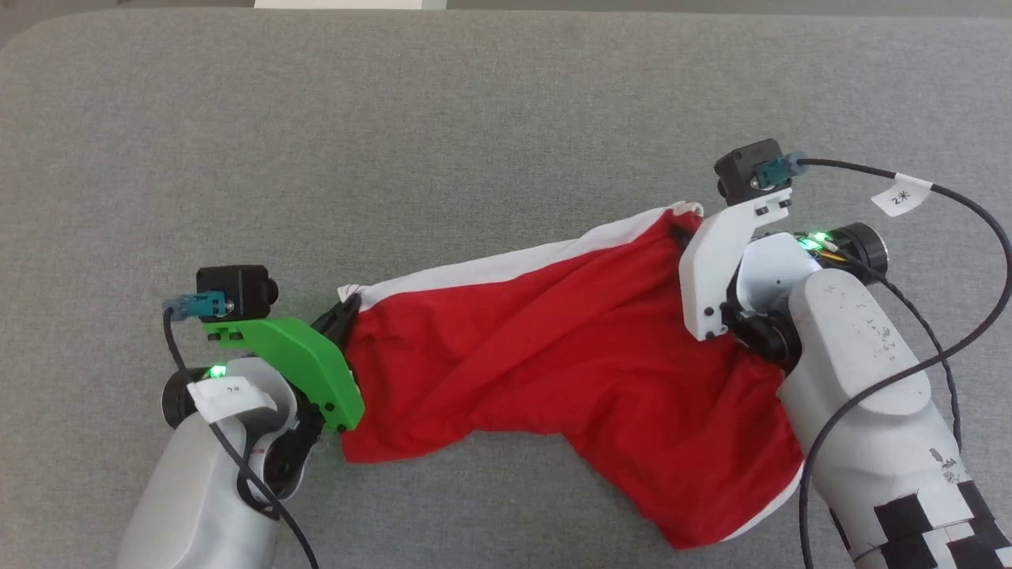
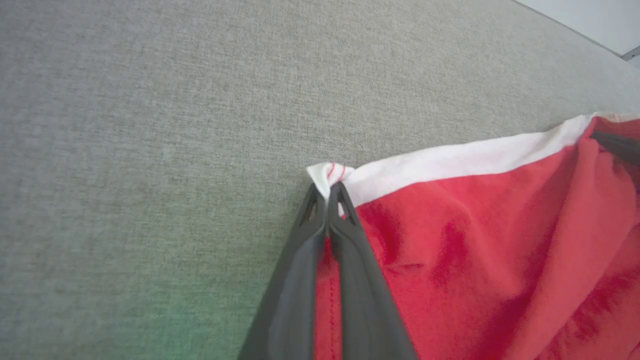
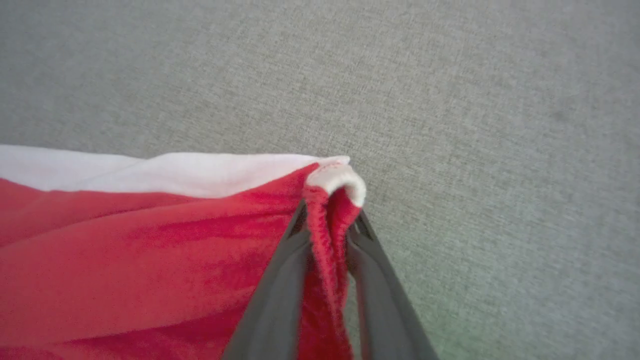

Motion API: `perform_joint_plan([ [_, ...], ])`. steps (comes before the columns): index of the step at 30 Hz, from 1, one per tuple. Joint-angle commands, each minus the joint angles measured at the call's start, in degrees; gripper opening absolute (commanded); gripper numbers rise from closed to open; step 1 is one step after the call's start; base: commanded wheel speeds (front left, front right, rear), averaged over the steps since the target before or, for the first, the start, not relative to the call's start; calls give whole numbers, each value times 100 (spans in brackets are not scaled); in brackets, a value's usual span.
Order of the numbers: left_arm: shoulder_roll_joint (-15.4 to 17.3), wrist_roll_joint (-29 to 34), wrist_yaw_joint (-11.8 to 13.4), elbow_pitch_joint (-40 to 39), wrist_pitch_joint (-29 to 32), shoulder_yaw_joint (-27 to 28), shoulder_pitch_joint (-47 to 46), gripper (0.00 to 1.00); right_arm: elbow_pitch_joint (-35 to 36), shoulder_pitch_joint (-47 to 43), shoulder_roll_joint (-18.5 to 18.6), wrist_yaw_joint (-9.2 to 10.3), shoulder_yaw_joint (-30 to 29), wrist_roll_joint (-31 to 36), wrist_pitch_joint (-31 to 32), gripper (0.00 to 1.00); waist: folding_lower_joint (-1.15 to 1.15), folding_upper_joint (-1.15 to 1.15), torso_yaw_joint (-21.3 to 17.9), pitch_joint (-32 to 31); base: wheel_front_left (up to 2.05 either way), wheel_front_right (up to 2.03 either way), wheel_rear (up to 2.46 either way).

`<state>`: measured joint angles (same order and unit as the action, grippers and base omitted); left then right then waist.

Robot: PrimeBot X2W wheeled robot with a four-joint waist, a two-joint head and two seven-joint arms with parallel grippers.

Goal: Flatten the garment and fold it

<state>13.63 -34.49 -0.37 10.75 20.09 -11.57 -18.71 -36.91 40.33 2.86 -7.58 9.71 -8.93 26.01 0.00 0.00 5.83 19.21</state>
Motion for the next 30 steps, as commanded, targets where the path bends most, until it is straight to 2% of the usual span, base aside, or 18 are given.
perform_joint_plan([
  [1,-2,-69,35,11,-42,28,58,0,-40,114,1,9,30,-70,-79,0,0,0,-17,-23,0,0,0],
  [7,-81,-283,-30,-82,-182,174,-136,0,136,298,1,9,98,-545,-218,0,0,0,-59,-160,0,0,0],
  [9,11,-258,-42,-95,-163,221,-392,0,253,445,1,9,60,-800,-153,0,0,0,-60,-192,0,0,0],
  [17,462,-26,-43,406,65,397,-2436,0,700,1973,1,9,-317,-1479,387,0,0,0,-143,-21,0,0,0],
  [18,519,25,-22,492,69,419,-2700,0,714,2221,1,9,-297,-1392,379,0,0,0,-178,22,0,0,0],
  [20,607,115,23,668,10,481,-3275,0,706,2729,1,9,-205,-1125,298,0,0,0,-243,114,0,0,0],
  [24,758,348,52,985,-204,504,-4296,0,522,3628,1,9,-165,-1044,-87,0,0,0,-324,269,0,0,0],
  [30,872,623,45,1408,-854,543,-5380,0,-14,4675,1,9,-317,-893,-1074,0,0,0,-332,451,0,0,0],
])
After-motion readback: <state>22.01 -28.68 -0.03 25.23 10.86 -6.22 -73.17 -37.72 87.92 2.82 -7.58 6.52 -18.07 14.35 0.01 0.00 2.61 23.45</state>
